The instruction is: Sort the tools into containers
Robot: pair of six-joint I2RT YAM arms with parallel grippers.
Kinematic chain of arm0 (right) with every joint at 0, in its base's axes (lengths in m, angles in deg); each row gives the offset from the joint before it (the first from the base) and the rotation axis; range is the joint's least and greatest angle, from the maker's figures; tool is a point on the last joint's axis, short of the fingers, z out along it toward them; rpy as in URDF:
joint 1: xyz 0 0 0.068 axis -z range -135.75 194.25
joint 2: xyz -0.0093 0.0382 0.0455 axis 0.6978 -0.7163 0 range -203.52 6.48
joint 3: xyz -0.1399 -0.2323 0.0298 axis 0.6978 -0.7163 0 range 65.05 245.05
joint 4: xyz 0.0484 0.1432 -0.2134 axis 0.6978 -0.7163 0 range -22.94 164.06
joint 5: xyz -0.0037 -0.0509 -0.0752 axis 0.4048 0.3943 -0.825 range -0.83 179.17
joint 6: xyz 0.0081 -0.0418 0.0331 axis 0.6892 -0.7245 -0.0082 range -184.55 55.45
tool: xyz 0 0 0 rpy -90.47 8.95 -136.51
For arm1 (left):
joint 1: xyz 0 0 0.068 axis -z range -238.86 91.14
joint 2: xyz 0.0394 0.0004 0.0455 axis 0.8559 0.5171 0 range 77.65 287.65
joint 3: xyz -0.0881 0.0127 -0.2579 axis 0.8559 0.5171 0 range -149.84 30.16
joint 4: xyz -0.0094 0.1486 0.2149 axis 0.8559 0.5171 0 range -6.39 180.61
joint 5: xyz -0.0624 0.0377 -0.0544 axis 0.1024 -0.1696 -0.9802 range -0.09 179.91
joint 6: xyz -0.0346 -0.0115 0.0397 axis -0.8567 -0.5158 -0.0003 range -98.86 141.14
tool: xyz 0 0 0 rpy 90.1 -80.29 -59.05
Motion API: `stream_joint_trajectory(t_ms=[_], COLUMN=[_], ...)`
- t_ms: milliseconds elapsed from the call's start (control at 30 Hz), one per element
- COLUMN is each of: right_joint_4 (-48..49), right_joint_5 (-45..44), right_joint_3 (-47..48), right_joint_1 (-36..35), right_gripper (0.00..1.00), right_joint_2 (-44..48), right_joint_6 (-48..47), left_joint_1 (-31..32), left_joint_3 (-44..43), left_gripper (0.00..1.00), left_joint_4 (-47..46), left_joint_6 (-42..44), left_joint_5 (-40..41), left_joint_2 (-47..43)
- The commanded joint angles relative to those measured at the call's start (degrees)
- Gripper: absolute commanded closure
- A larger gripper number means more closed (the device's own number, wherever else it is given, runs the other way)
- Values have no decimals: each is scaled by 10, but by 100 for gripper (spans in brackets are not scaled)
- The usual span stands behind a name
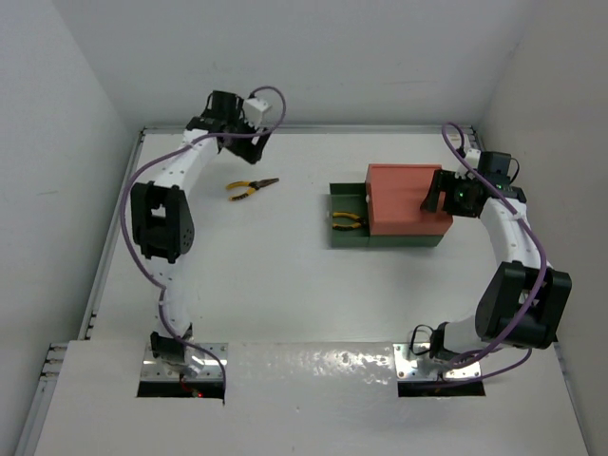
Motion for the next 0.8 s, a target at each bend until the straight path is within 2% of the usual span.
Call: stream_joint_trajectory(t_ms=[0, 200, 333, 367, 400, 500, 567, 667, 767], right_joint_4=[-35, -31, -28, -30, -30, -29, -31, -33, -35], right_joint_5=[17, 15, 15, 13, 12, 9, 9, 7, 4], right_joint_3=[-1, -10, -13, -13, -13, -12, -11, -9, -7], right_joint_1=[-3, -4, -3, -3, -3, -3, -3, -3, -3], right_gripper=[22, 22, 22, 22, 22, 22, 22, 22, 22], right_joint_2=[5, 7, 6, 6, 6, 5, 5, 4, 4], right_joint_6=[-11, -11, -11, -10, -11, -10, -9, -10, -12], left_joint_1=[3, 4, 2, 1, 1, 1, 1, -1, -3], left_joint_3=[53, 102, 117, 116, 114, 106, 99, 92, 81], left_gripper=[21, 23, 25, 29, 29, 45, 49, 61, 62], left_joint_4=[55, 44, 30, 32, 32, 43, 39, 38, 60], left_joint_6=[51, 96, 108, 113, 114, 114, 107, 104, 103], left_joint_5=[2, 1, 43, 47, 49, 37, 30, 21, 7], left_joint_2=[18, 18, 33, 45, 50, 69, 78, 89, 101])
